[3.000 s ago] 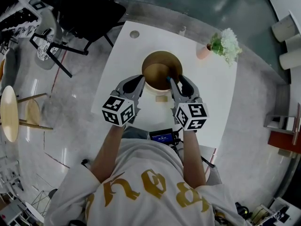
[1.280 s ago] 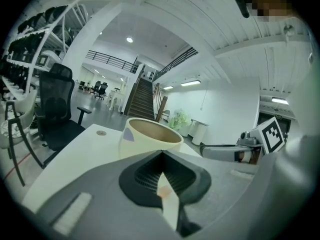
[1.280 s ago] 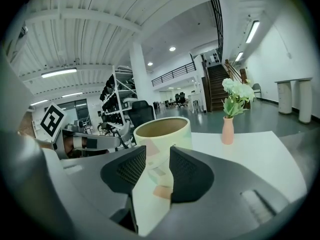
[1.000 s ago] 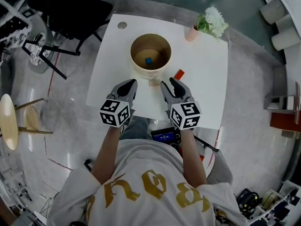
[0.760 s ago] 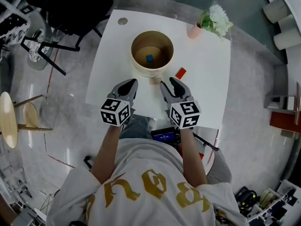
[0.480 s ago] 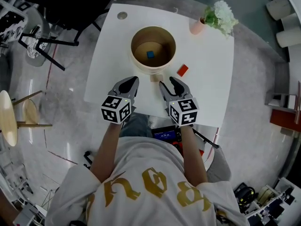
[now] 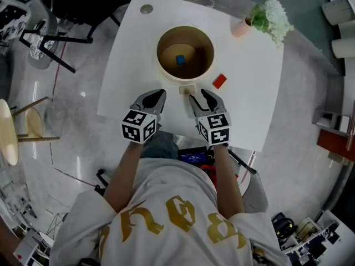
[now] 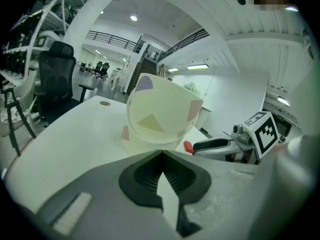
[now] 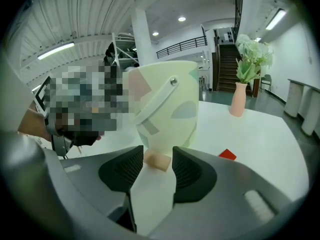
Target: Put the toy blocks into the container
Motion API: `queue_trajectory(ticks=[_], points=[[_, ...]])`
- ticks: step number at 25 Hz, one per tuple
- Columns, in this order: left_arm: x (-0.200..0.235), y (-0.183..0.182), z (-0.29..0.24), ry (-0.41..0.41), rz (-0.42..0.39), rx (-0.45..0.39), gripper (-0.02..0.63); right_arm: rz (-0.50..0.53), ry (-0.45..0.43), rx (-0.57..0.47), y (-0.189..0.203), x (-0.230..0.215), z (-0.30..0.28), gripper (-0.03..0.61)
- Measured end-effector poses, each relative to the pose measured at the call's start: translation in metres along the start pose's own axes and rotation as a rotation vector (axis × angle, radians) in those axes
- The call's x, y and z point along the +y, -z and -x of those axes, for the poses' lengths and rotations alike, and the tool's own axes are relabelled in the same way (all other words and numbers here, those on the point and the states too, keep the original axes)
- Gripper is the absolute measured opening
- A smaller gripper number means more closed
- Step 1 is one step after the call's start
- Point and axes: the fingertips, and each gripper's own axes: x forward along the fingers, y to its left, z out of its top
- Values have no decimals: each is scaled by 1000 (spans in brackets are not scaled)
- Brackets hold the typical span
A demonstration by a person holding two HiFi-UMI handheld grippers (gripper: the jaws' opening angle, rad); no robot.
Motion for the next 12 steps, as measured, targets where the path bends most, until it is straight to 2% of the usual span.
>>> queue_trajectory(ticks=[12], points=[[10,9,-15,27,37,50,2,88,-22,104,19,-2,-29,215]])
